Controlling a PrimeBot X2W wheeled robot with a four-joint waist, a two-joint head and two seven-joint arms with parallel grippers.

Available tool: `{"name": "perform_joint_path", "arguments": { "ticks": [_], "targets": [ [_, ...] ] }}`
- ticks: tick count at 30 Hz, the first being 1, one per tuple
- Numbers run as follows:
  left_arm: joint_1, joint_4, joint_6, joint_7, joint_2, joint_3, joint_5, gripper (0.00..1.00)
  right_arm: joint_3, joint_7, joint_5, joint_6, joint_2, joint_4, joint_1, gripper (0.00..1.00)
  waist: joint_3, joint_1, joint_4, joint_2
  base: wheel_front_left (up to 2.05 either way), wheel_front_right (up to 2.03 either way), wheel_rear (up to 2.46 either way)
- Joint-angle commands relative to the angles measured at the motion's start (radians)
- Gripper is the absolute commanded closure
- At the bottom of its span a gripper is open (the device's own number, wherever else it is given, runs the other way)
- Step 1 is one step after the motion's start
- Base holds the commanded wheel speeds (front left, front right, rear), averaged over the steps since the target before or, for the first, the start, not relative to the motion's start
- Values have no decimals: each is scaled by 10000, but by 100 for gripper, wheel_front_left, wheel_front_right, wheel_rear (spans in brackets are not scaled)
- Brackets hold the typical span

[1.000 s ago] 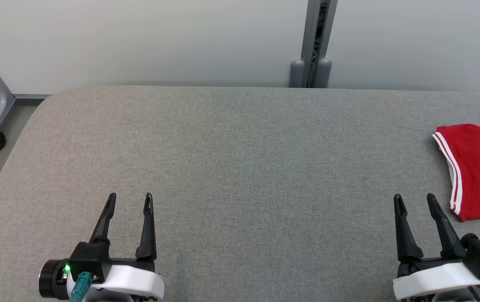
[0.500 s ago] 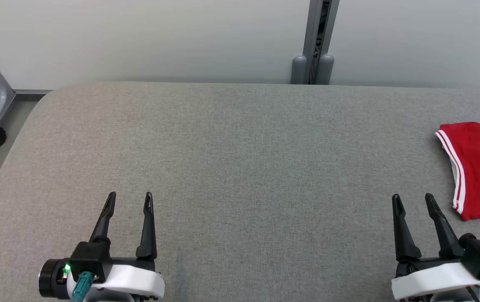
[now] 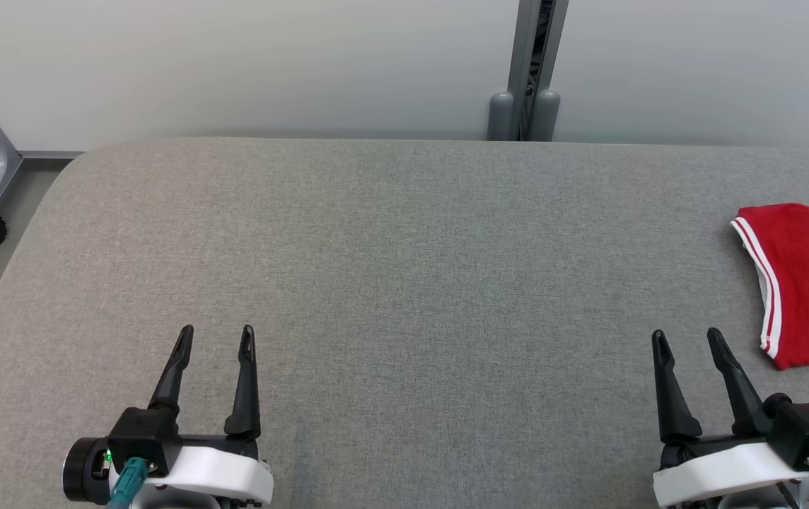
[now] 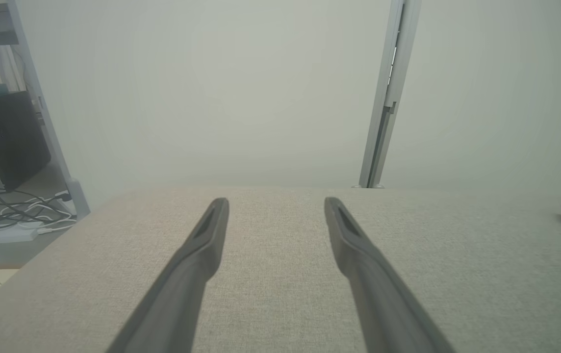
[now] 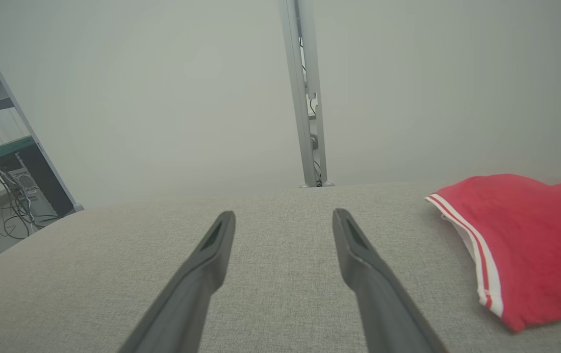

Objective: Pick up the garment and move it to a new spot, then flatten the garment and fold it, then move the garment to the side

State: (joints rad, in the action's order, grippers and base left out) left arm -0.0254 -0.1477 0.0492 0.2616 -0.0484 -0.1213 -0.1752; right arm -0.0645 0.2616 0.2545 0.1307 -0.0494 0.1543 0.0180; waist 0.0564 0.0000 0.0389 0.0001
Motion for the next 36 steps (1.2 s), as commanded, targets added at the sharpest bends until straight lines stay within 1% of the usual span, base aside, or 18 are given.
{"name": "perform_joint_path", "arguments": {
  "ticks": [1, 3, 4, 8, 12, 16, 19, 26, 27, 30, 36],
  "targets": [
    [-25, 8, -173, 37, -39, 82, 40, 0, 45, 39, 44, 2, -34, 15, 49, 0, -12, 0, -19, -1, 0, 0, 0],
    [-3, -18, -251, 37, -49, 211, -63, 0, 75, 39, 106, 2, -34, 35, 26, 0, -20, 0, -27, -1, 0, 0, 0],
    [-7, 12, -390, 37, -48, 248, -270, 0, 77, 39, 102, 2, -32, 52, 23, 0, -16, 0, -28, -1, 0, 0, 0],
    [-13, 360, -754, 36, -43, 418, -401, 0, 72, 39, 102, 2, -35, 70, 53, 0, 25, 0, -23, -1, 0, 0, 0],
    [52, 457, -831, 37, -45, 473, -408, 0, 78, 39, 131, 2, -35, 90, 79, 0, 50, 0, -16, -1, 0, 0, 0],
    [138, 269, -838, 36, -45, 505, -559, 0, 69, 39, 151, 2, -35, 86, 106, 0, 68, 0, -25, -1, 0, 0, 0],
    [90, 176, -945, 37, -45, 564, -787, 0, 45, 39, 128, 2, -33, 84, 157, 0, 93, 0, -37, -1, 0, 0, 0],
    [64, 126, -1087, 37, -45, 573, -922, 0, 95, 39, 134, 2, -36, 100, 202, 0, 108, 0, -46, -1, 0, 0, 0],
    [25, 129, -1040, 0, -8, 541, -851, 100, 63, 0, 111, 0, 6, 112, 136, 100, 109, 0, -45, -1, 0, 0, 0],
    [116, -146, -1039, -63, 38, 508, -890, 100, 19, -23, 155, 0, 72, 343, -13, 100, 108, 0, -47, -1, 0, 0, 0],
    [-52, -273, -1089, -364, 29, 634, -2024, 100, 117, -271, 1347, 0, 5, 395, 85, 100, 76, 0, -63, -1, 0, 0, 0]
  ]
}}
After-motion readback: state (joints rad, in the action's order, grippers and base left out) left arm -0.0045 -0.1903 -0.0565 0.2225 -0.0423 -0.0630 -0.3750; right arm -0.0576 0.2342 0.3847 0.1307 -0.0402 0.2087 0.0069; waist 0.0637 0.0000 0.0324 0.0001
